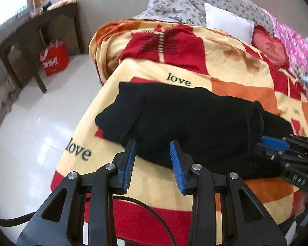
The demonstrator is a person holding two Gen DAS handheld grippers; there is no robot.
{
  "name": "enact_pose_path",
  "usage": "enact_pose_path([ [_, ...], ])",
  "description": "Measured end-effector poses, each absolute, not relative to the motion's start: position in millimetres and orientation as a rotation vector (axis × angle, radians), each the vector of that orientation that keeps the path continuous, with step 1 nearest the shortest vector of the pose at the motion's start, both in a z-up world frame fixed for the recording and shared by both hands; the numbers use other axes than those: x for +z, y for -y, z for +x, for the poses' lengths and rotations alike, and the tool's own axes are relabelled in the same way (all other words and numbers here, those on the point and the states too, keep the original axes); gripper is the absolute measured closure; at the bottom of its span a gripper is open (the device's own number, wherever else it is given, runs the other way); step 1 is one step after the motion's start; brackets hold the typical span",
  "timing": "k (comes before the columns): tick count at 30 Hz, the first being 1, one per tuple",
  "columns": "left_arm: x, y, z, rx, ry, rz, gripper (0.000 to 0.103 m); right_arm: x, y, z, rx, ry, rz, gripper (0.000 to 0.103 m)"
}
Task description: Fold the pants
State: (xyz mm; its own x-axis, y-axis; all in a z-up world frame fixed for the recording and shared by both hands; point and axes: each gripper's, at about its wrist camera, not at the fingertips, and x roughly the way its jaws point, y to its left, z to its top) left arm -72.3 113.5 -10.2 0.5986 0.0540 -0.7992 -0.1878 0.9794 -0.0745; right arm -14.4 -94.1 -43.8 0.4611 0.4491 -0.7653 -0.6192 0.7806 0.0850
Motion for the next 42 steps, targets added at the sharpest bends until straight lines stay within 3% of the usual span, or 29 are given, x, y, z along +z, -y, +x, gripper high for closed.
enact_pose_path([
  [1,-11,-119,-74,0.138,-0.921,-0.187,0.069,-39,92,-14,0.675,-0.859,-0.212,0.078],
  [2,-12,-126,-75,0.137,-0.924,-0.221,0.062,-34,89,-12,0.69,-0.849,-0.205,0.078],
  [3,-14,-134,-76,0.135,-0.929,-0.262,0.048,-29,85,-10,0.711,-0.841,-0.192,0.078],
  [5,-17,-148,-80,0.128,-0.921,-0.352,0.037,-24,75,-3,0.737,-0.829,-0.173,0.075],
  [9,-27,-174,-84,0.111,-0.916,-0.542,0.035,-21,37,24,0.801,-0.844,-0.152,0.072],
  [14,-37,-180,-79,0.142,-0.938,-0.561,0.035,-17,-14,52,0.885,-0.853,-0.185,0.068],
  [16,-41,-184,-74,0.149,-0.943,-0.585,0.035,-15,-32,61,0.908,-0.834,-0.211,0.053],
  [29,-52,-179,-44,0.144,-0.937,-0.58,0.031,-58,-106,106,0.977,-0.919,-0.362,0.053],
  [32,-52,-175,-40,0.128,-0.926,-0.563,0.031,-61,-102,111,1.01,-0.909,-0.296,0.065],
  [34,-51,-174,-38,0.077,-0.909,-0.579,0.05,-58,-95,111,1.026,-0.897,-0.24,0.082],
  [36,-40,-170,-40,0.056,-0.874,-0.556,0.073,-51,-86,107,1.051,-0.875,-0.202,0.087],
  [38,-20,-163,-45,0.026,-0.812,-0.513,0.082,-36,-72,95,1.07,-0.825,-0.172,0.09],
  [42,33,-126,-67,-0.109,-0.679,-0.395,0.084,12,-16,69,1.087,-0.67,-0.063,0.091],
])
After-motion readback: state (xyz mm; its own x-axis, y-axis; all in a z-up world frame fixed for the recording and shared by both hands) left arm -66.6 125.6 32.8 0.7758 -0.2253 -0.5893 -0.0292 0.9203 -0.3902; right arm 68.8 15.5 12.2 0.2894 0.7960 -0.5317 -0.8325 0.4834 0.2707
